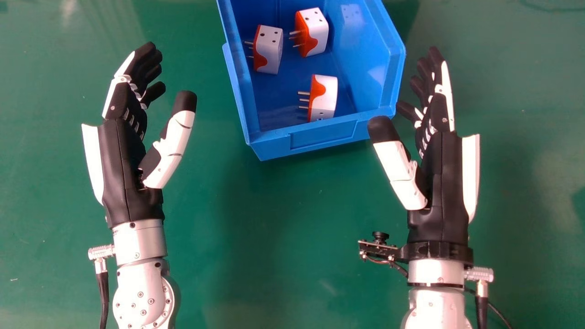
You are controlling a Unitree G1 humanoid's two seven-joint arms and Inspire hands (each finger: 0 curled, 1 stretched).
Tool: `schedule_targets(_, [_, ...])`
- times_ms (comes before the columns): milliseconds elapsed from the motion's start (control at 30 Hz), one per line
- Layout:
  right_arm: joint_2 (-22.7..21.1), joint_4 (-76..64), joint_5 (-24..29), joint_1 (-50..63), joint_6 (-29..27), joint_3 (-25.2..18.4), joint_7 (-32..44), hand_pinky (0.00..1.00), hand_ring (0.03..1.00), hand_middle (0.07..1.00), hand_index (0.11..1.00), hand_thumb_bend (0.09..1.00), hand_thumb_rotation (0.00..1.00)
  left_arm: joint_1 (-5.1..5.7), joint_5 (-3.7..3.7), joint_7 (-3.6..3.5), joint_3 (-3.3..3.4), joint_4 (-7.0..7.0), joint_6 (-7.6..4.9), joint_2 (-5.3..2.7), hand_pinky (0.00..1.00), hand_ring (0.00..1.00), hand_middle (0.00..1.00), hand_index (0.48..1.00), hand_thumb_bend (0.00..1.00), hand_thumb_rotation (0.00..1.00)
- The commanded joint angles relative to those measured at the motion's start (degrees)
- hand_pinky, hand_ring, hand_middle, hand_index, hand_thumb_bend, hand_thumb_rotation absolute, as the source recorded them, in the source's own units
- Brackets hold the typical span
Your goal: Pick all objects and put in blue box
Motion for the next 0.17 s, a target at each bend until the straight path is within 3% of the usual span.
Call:
schedule_targets(0, [3.48, -2.02, -0.51, 0.73, -0.62, 0.35, -0.93, 0.82, 0.926, 0.940, 0.943, 0.698, 0.86, 0.11, 0.07, -0.27, 0.07, -0.96, -0.70, 0.27, 0.81, 0.84, 0.84, 0.805, 0.64, 0.49])
schedule_targets(133, [3.28, -1.55, -1.57, 0.63, -0.62, 0.34, -1.90, 0.82, 0.926, 0.939, 0.942, 0.698, 0.86, 0.28, 0.38, -0.03, 0.06, -1.18, -0.38, 0.31, 0.81, 0.84, 0.84, 0.805, 0.64, 0.49])
